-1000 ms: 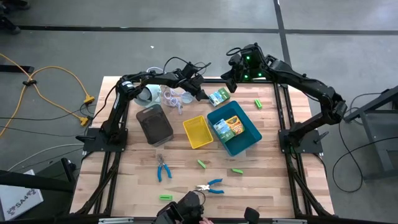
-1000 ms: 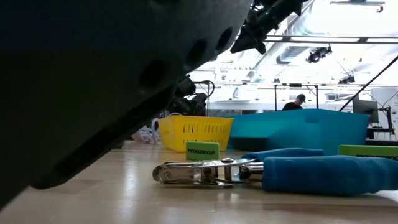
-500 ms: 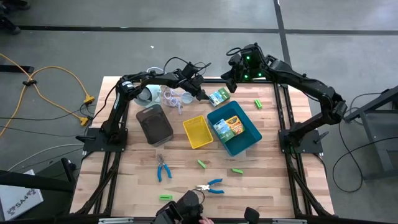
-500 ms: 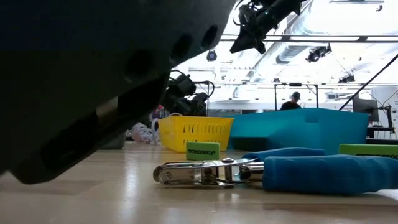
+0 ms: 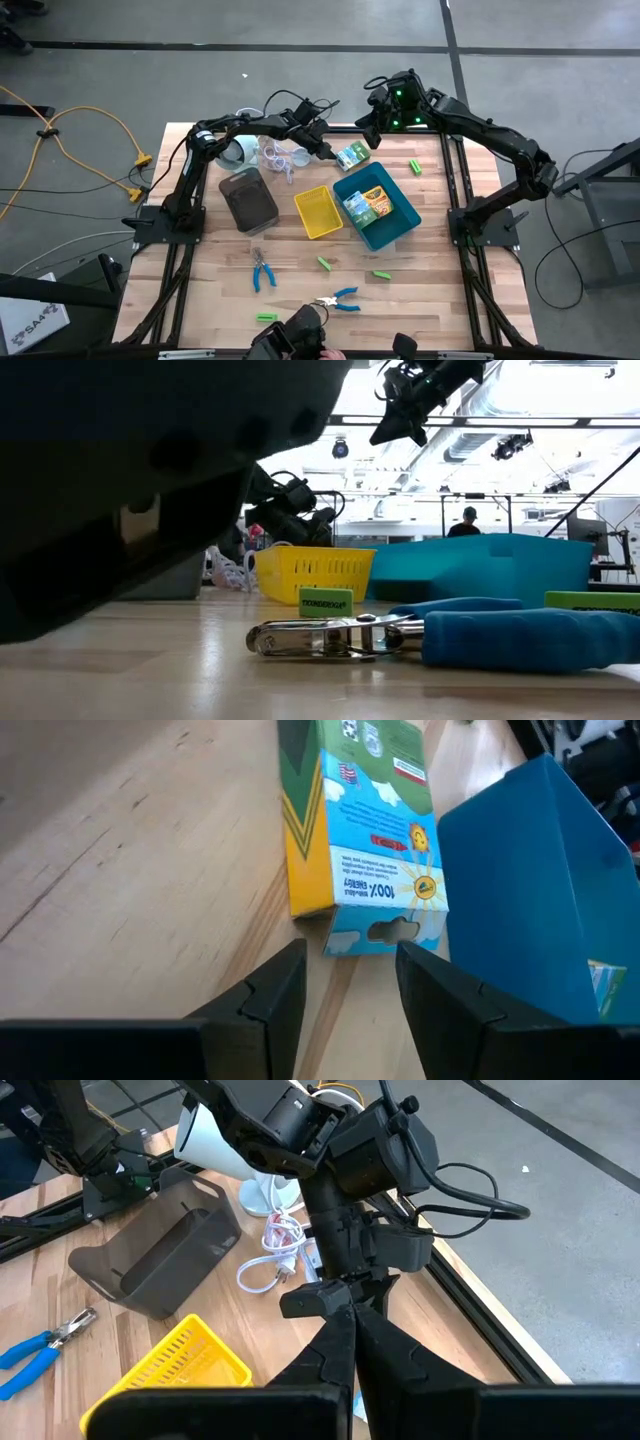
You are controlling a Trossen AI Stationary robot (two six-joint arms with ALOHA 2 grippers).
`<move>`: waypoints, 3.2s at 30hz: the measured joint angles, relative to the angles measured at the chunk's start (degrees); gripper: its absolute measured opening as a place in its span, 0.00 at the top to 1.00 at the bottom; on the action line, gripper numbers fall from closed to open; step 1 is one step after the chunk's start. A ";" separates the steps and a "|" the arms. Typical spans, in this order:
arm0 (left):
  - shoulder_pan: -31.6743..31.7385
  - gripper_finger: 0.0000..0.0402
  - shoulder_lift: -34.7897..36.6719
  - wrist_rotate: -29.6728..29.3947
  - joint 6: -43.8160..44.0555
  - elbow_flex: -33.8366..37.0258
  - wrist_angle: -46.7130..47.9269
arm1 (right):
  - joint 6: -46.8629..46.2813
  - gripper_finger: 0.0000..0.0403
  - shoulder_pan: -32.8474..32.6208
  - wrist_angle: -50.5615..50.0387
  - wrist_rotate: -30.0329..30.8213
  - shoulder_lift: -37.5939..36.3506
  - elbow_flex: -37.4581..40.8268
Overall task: Pick & Place School Supplies
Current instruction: Put the crayons box into the blue bin
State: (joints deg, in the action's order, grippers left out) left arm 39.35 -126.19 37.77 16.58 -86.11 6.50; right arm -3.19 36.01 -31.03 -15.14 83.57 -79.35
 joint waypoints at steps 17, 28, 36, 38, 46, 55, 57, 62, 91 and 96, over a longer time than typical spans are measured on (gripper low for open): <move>0.02 0.62 0.00 -2.30 -1.46 -1.61 6.03 | 0.00 1.00 0.00 0.00 0.00 0.00 0.00; 0.02 0.62 0.00 -2.26 -2.83 -2.12 6.03 | 0.00 1.00 -0.01 0.00 0.00 0.00 0.00; -0.35 0.62 0.00 -2.04 -3.59 -2.68 5.90 | 0.01 1.00 0.00 0.00 0.00 0.00 0.00; -0.51 0.62 0.00 -2.06 -4.05 -2.68 5.92 | 0.00 1.00 -0.01 0.00 0.00 0.00 0.00; -0.52 0.62 -1.60 -1.33 -5.62 -2.68 5.23 | 0.00 1.00 -0.01 0.00 0.00 0.00 0.00; -0.60 0.62 -2.12 1.22 -7.87 -2.68 2.23 | -0.01 1.00 0.00 0.00 0.00 0.00 0.00; -0.66 0.62 -2.12 1.22 -8.01 -2.68 2.23 | 0.01 1.00 0.00 0.00 0.00 0.00 0.00; -0.66 0.62 -2.12 1.50 -8.07 -2.68 2.23 | 0.00 1.00 0.00 0.00 0.00 0.00 0.00; -0.48 0.96 -2.12 -1.23 -9.14 -2.66 2.01 | 0.00 1.00 0.00 0.00 0.00 0.00 0.00; -0.15 1.00 -2.12 -1.30 -9.07 -2.66 2.01 | 0.00 1.00 0.00 0.00 0.00 0.00 0.00</move>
State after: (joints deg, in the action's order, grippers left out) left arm 39.20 -128.31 36.47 7.51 -88.77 8.51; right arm -3.19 36.01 -31.03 -15.14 83.57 -79.35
